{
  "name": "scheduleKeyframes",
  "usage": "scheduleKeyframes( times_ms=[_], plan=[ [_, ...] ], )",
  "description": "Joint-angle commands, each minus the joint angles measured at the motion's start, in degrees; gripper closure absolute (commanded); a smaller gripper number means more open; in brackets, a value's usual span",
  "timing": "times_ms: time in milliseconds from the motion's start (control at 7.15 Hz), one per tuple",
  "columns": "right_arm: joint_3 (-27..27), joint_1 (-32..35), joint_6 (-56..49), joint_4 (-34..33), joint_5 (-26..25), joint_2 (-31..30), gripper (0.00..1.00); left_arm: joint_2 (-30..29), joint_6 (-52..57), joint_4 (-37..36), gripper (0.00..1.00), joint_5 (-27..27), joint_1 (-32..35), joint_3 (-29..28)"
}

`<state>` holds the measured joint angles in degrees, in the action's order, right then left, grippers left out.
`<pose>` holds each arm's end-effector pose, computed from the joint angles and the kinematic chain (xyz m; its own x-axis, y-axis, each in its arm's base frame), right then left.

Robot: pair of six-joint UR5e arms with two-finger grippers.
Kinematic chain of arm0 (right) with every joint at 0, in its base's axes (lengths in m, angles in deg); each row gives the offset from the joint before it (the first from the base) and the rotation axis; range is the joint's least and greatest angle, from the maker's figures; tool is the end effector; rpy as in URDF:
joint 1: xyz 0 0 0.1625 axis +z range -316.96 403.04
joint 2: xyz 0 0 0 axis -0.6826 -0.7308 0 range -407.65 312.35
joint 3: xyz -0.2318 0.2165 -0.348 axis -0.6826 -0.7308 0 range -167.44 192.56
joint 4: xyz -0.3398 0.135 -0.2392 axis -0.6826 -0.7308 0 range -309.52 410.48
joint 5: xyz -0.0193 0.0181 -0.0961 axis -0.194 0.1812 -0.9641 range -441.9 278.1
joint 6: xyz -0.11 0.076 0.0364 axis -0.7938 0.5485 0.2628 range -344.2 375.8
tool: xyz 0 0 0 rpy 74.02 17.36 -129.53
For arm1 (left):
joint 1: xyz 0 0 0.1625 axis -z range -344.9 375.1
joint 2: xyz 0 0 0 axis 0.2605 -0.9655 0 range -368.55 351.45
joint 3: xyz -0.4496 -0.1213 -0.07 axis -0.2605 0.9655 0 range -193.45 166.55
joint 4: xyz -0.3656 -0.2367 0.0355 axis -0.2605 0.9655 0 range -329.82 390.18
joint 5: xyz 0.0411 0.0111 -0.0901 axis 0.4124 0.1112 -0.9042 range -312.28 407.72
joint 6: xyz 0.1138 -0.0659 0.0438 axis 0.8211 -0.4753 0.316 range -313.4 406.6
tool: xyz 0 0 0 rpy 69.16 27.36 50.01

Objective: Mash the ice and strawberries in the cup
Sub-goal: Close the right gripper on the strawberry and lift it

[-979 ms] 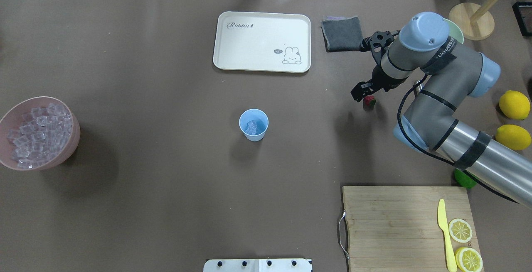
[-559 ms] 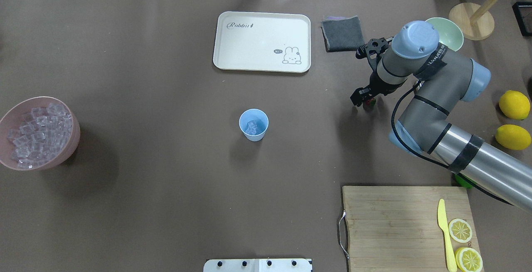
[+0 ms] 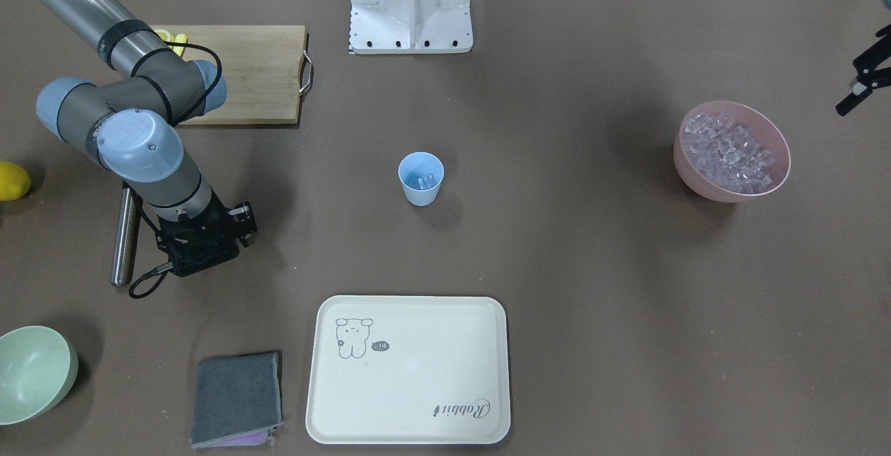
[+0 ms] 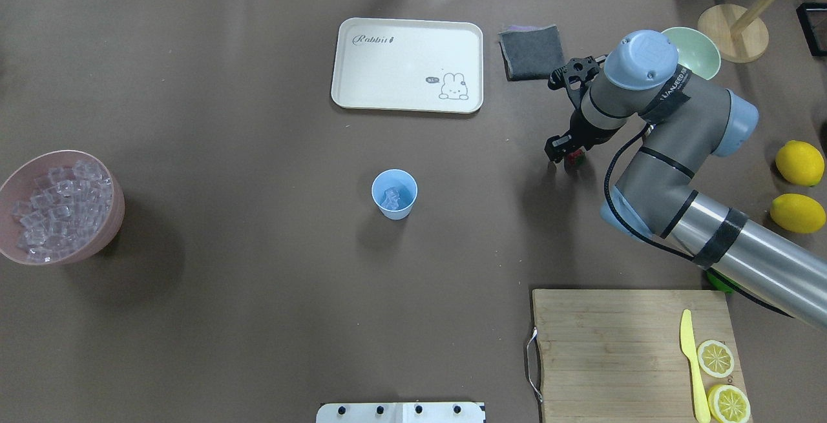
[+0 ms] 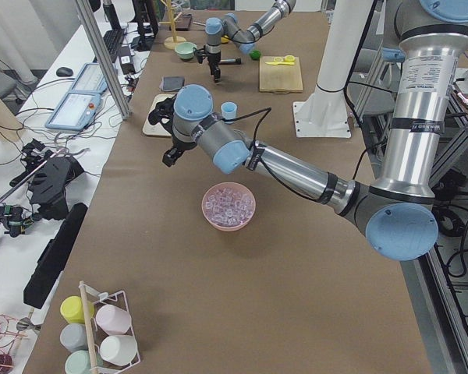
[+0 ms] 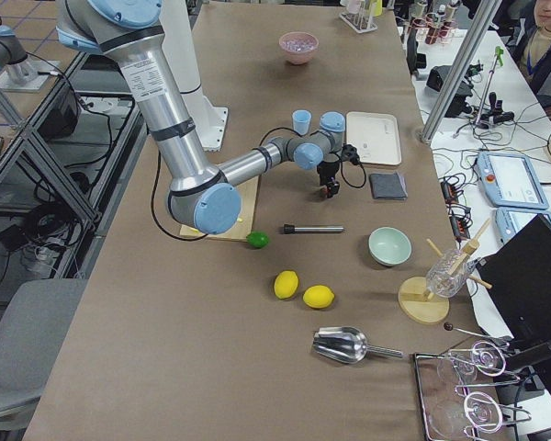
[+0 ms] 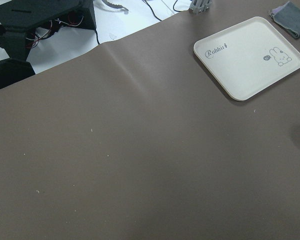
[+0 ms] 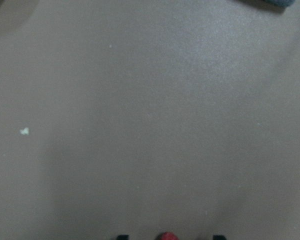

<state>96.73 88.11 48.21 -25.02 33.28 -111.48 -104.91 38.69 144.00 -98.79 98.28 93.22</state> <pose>-0.4781 -0.5843 0.4864 0.7067 -0.3733 0.6010 0.2379 0.9254 0.2951 0.0488 -0.5573 0.4474 0.4823 0.5697 -0.6654 -0.0148 0.7648 0.6441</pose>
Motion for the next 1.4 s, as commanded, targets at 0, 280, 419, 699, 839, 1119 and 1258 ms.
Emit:
scheduleKeyframes(
  times_ms=[0,280,419,699,839,1119,1258],
  plan=[
    [0.47,0.10,0.37,0.00,-0.04,-1.03,1.00,-0.06,0.00,0.08,0.03,0.26,-0.04,0.03],
    [2.83,2.63,0.81,-0.44,0.74,-0.43,1.00,-0.15,0.00,0.00,0.03,0.26,-0.13,-0.32],
    [6.41,5.00,1.25,-0.70,1.53,-0.42,1.00,-0.32,-0.09,0.00,0.03,0.26,-0.48,-0.49],
    [13.10,7.05,4.83,0.08,2.60,0.45,1.00,-0.32,-0.26,0.00,0.03,-0.35,-1.18,0.03],
    [13.74,6.79,7.29,0.09,2.51,3.33,1.00,-0.33,-0.09,0.17,0.03,-0.36,-2.05,-0.32],
    [14.27,5.21,8.81,1.83,1.81,4.67,1.00,-0.41,0.00,0.17,0.03,-0.36,-3.90,-1.19],
    [14.10,3.72,8.81,2.98,0.93,5.89,1.00,-0.76,-0.09,0.17,0.03,-0.27,-4.17,-1.72]
  ],
)
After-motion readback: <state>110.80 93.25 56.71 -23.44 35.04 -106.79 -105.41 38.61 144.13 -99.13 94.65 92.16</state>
